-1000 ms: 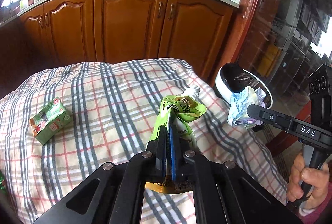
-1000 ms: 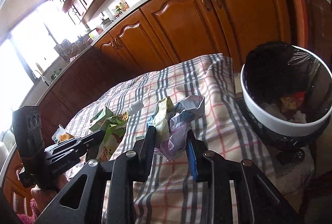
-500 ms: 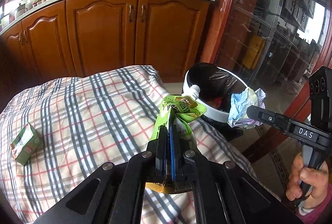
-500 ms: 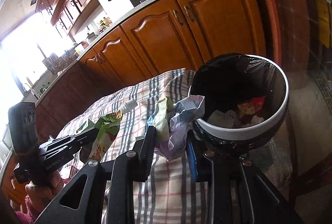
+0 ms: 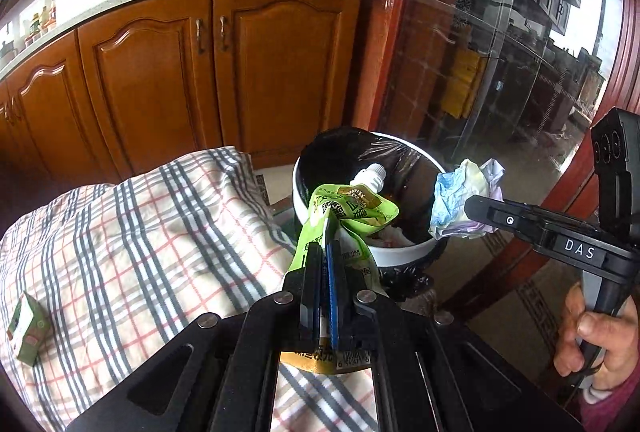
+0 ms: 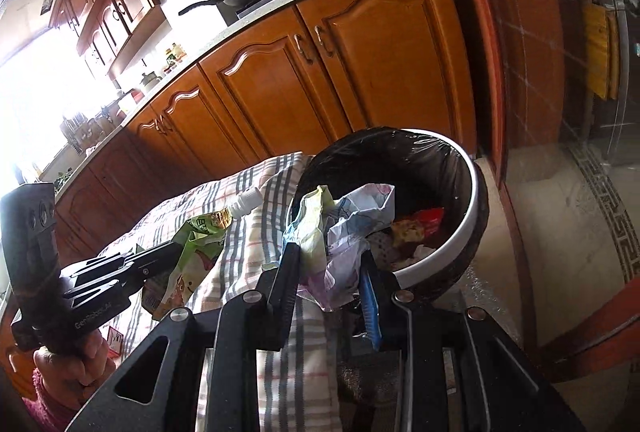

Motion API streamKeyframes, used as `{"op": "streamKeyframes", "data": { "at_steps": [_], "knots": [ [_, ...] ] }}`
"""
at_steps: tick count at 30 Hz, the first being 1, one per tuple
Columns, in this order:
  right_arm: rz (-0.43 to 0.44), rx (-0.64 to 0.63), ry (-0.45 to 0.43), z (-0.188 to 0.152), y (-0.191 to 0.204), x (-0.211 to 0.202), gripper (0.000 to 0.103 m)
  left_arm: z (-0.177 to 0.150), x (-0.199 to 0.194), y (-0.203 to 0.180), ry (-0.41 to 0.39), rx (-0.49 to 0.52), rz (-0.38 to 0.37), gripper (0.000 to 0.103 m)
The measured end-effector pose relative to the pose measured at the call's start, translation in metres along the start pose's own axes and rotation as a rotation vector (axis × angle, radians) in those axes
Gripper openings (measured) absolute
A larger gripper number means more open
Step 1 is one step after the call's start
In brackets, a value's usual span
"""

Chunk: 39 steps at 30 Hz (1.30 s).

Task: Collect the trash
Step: 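Carry the green juice pouch and crumpled paper over the bin, then open both tools to drop the pouch and paper into the bin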

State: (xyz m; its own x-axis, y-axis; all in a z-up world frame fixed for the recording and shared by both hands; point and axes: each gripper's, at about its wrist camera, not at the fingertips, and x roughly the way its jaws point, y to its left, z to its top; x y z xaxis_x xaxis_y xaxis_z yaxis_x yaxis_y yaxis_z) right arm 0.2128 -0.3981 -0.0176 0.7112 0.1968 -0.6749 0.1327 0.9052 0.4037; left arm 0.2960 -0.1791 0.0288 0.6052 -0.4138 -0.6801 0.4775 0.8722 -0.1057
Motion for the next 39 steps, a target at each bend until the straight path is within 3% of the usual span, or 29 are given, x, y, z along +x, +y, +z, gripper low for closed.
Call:
{"op": "streamKeyframes", "data": {
  "at_steps": [16, 27, 39],
  "knots": [
    [-0.094, -0.022, 0.026, 0.026, -0.037, 0.016, 0.028, 0.048, 0.067, -0.029, 0.040, 0.102, -0.001, 0.001],
    [-0.103, -0.041, 0.071, 0.033, -0.043, 0.036, 0.028, 0.063, 0.112, -0.045, 0.096, 0.123, 0.020, 0.001],
    [-0.103, -0.065, 0.107, 0.037, -0.044, 0.051, 0.028, 0.068, 0.135, -0.047, 0.136, 0.127, 0.033, 0.001]
  ]
}}
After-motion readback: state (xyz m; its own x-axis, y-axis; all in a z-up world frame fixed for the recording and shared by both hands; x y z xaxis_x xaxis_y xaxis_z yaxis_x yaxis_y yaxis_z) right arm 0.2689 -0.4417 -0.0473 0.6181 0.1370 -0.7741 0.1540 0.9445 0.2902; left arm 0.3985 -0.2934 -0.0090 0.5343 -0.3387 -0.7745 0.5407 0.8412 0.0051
